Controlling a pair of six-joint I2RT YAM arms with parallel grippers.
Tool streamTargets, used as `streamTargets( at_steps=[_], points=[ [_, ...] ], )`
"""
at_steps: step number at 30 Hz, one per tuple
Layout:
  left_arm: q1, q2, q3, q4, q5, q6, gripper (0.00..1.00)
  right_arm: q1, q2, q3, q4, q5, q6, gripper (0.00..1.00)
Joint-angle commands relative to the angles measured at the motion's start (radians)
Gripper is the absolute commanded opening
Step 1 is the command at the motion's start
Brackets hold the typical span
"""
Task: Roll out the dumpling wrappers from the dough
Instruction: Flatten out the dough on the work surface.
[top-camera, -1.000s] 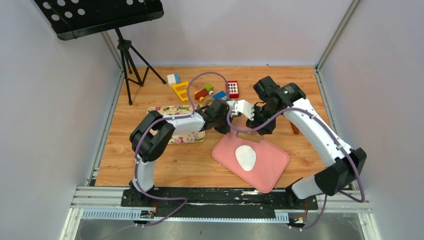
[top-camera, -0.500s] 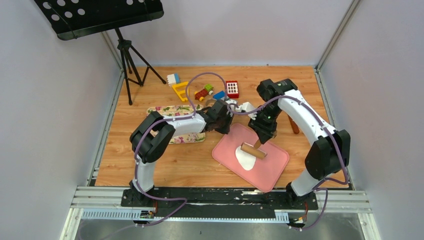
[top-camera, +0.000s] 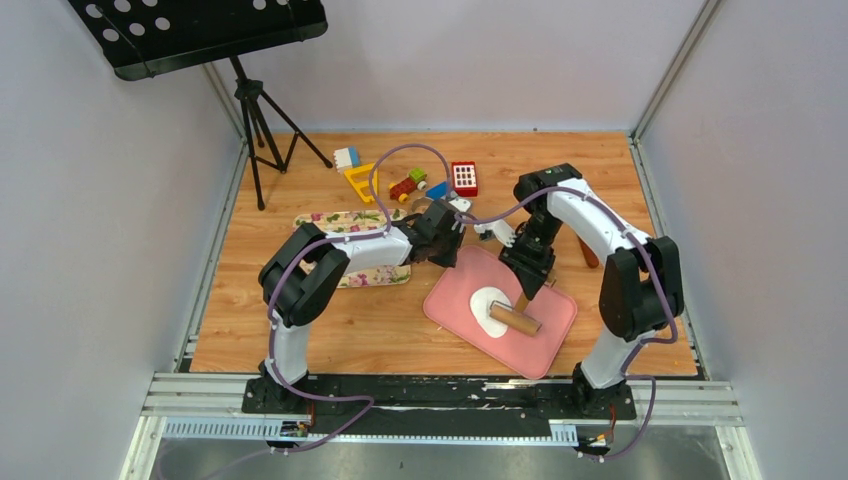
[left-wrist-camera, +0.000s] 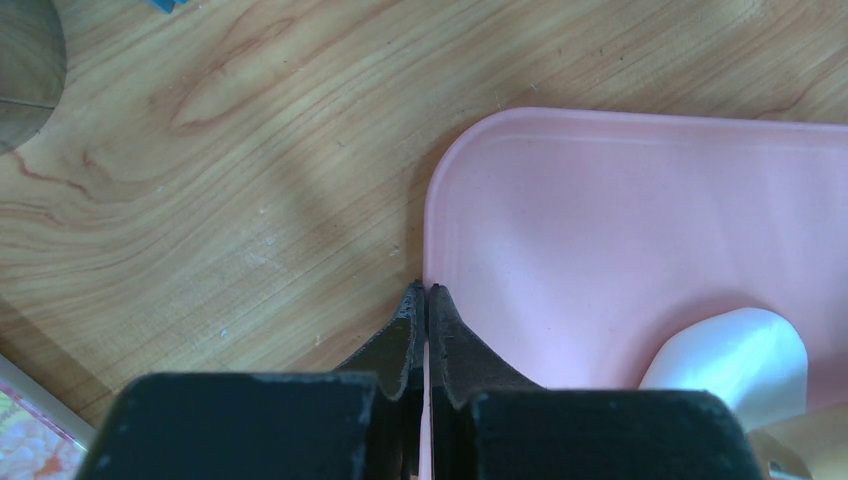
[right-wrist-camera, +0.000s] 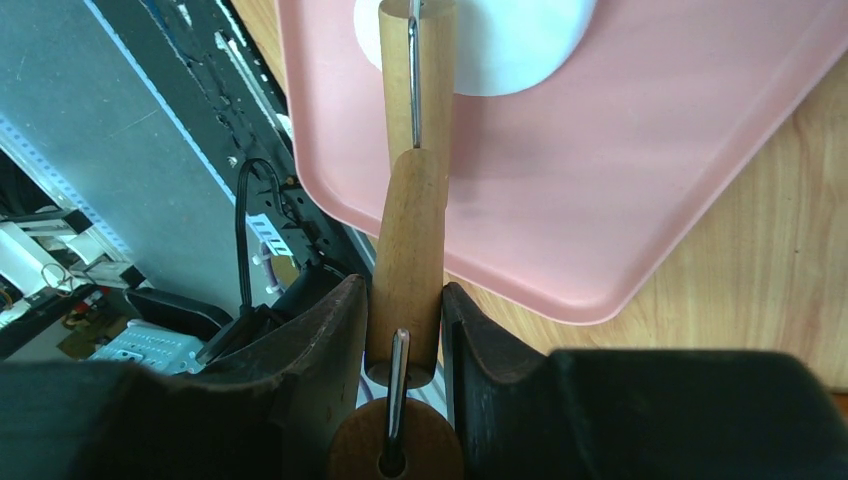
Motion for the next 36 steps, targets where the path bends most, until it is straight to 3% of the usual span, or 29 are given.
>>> streamTargets(
  at_steps=[1, 11, 17, 36],
  points=[
    [0.010, -0.013, -0.013, -0.084, -0.067, 0.005, 0.00, -0.032, 0.044, 0.082, -0.043, 0.011, -0.008, 0.00],
    [0.015, -0.010, -0.011, -0.085, -0.057, 0.005, 0.00, -0.050, 0.111, 0.063, -0.048, 0.044, -0.040, 0.00],
    [0.016, -0.008, -0.007, -0.088, -0.057, 0.003, 0.00, -0.011, 0.095, -0.024, -0.038, 0.040, -0.072, 0.00],
    [0.016, -0.011, -0.004, -0.093, -0.055, 0.003, 0.00, 0.097, 0.103, -0.037, -0.007, 0.036, -0.044, 0.00]
  ],
)
